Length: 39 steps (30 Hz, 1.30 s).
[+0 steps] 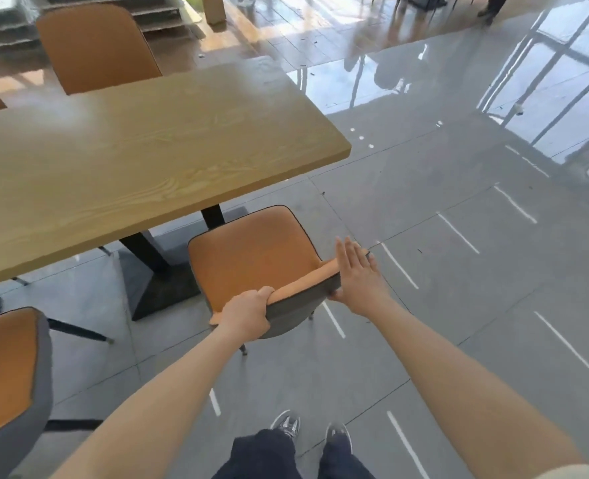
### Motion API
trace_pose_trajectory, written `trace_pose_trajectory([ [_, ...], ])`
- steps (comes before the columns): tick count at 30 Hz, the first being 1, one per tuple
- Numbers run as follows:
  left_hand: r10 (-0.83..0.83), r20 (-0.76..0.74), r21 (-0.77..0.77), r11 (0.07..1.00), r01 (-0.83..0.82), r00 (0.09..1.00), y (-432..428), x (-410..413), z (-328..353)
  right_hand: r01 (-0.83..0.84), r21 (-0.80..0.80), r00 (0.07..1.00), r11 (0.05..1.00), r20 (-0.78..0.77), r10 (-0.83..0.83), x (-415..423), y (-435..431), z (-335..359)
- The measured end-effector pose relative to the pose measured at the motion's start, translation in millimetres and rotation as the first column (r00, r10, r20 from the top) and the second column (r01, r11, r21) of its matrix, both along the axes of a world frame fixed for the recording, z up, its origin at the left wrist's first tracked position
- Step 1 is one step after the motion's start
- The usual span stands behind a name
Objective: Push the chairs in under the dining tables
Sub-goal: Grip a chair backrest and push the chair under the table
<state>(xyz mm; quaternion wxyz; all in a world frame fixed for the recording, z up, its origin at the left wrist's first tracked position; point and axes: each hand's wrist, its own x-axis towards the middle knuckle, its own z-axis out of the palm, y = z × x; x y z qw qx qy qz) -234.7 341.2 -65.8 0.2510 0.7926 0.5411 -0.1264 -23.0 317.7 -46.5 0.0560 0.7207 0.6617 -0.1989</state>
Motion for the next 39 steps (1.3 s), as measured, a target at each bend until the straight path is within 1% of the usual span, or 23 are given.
trace_pose_trajectory([
  [4,0.095,-0.026,0.048,0.994,-0.094,0.995,-10,4,-1,-0.154,-0.021,0.988,0.988,0.027,0.154,21,16,-12],
  [7,0.160,-0.044,0.100,0.983,-0.155,0.986,-17,7,-2,-0.269,0.025,0.962,0.963,0.053,0.268,34,22,-18],
  [10,0.187,-0.072,0.104,0.978,-0.179,0.980,-23,9,1,-0.346,0.020,0.938,0.938,0.034,0.346,40,28,-17],
  [14,0.151,-0.118,0.097,0.985,-0.140,0.981,-38,4,2,-0.394,-0.076,0.919,0.916,-0.005,0.395,37,25,-17],
  [19,0.118,-0.145,0.106,0.989,-0.103,0.982,-59,-10,4,-0.427,-0.038,0.904,0.903,-0.046,0.426,27,3,-22],
  [24,0.133,-0.123,0.106,0.987,-0.121,0.983,-81,-37,3,-0.450,-0.039,0.891,0.892,-0.078,0.447,1,-12,-20],
  [30,0.195,-0.090,0.107,0.977,-0.185,0.977,-106,-95,3,-0.497,-0.033,0.863,0.867,-0.117,0.491,-57,-29,-25],
  [33,0.223,-0.044,0.113,0.970,-0.217,0.974,-113,-124,1,-0.509,-0.030,0.857,0.860,-0.113,0.503,-85,-32,-26],
  [39,0.231,0.013,0.125,0.965,-0.231,0.973,-109,-166,-2,-0.514,-0.037,0.855,0.857,-0.105,0.508,-125,-26,-26],
])
